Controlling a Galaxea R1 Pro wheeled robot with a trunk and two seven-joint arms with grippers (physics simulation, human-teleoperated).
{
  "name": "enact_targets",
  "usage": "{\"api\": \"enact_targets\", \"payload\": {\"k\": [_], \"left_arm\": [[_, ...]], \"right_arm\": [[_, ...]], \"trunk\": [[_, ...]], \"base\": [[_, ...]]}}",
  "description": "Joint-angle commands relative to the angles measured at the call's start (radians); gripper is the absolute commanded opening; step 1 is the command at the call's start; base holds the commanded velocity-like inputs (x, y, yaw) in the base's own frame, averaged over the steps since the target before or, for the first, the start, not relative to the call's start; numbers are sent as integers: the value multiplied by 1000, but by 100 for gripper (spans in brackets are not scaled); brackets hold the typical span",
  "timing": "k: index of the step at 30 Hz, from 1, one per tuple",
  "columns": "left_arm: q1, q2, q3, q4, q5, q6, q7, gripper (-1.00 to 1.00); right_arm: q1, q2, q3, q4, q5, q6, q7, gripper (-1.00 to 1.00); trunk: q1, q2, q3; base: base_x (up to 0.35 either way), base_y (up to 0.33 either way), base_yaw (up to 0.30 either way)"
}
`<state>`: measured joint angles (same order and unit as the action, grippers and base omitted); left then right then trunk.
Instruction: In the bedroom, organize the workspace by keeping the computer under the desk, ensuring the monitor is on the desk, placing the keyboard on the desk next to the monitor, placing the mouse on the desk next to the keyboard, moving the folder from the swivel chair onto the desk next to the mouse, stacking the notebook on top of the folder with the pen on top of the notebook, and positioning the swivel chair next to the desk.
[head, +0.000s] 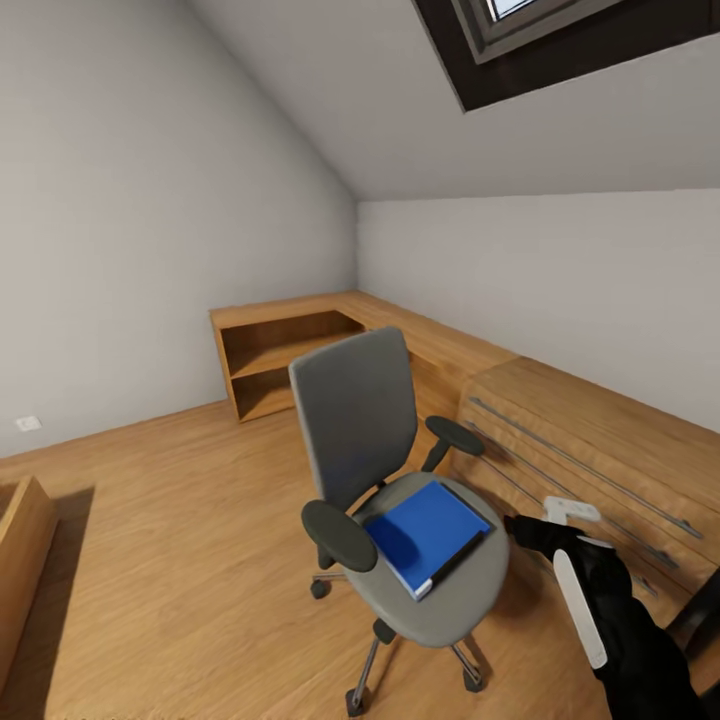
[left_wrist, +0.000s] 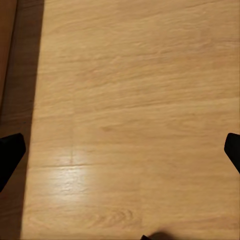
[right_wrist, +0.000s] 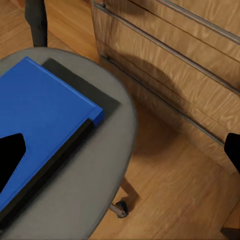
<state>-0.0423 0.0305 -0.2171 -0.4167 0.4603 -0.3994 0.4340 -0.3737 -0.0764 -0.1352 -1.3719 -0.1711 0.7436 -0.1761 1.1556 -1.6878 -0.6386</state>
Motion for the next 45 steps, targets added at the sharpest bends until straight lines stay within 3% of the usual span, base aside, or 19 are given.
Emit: {"api": "enact_targets", "payload": {"k": [1, 19, 21, 22, 23, 24, 26, 28, 30, 32, 36, 40, 45], "left_arm": [[-1, 1, -9, 0, 7, -4, 9, 100], [-1, 5, -6, -1, 16, 4, 14, 100], [-2, 12, -4, -139, 14, 20, 33, 100], [-2, 13, -3, -287, 13, 138, 90, 100], [-2, 12, -3, -326, 13, 186, 110, 100], [-2, 12, -3, -416, 14, 303, 154, 100], [-2, 12, -2, -503, 14, 410, 188, 100], [-2, 9, 7, -665, 20, 558, 225, 100], [-2, 5, 10, -737, 28, 600, 233, 100], [-11, -10, 13, -853, 56, 661, 243, 100], [-58, -23, 21, -950, 101, 776, 247, 100], [-78, -26, 67, -952, 132, 821, 247, 100], [-84, -17, 97, -947, 138, 831, 243, 100]], "right_arm": [[-1, 1, 2, 1, -11, -2, -8, 100], [-1, 2, 4, 46, -11, -58, -7, 100], [-1, 2, 8, 83, -10, -92, -2, 100], [-1, 1, 25, 124, -10, -161, -1, 100], [-1, 1, 33, 145, -9, -183, -1, 100], [-4, 1, 51, 198, -8, -227, -2, 100], [-11, 1, 64, 252, -8, -260, -4, 100], [-68, 1, 79, 354, -7, -300, -5, 100], [-114, 1, 84, 405, -4, -311, -6, 100], [-210, 1, 88, 513, 1, -329, -6, 100], [-318, 1, 90, 667, 4, -393, -5, 100], [-363, 2, 91, 794, 2, -506, -1, 100], [-376, 20, 101, 875, 7, -601, 2, 100]], "trunk": [[0, -1, -1], [69, -127, -58], [77, -141, -64], [80, -148, -67], [84, -155, -70], [88, -162, -73], [96, -176, -79], [103, -190, -86], [111, -204, -92], [119, -218, -98], [134, -246, -111], [149, -274, -123], [169, -309, -139]], "base": [[0, 0, 17], [0, 0, 2], [0, 0, 0], [0, 0, 0], [0, 0, 0], [0, 0, 0], [0, 0, 0], [0, 0, 0], [0, 0, 0], [0, 0, 0], [0, 0, 0], [0, 0, 0], [0, 0, 0]]}}
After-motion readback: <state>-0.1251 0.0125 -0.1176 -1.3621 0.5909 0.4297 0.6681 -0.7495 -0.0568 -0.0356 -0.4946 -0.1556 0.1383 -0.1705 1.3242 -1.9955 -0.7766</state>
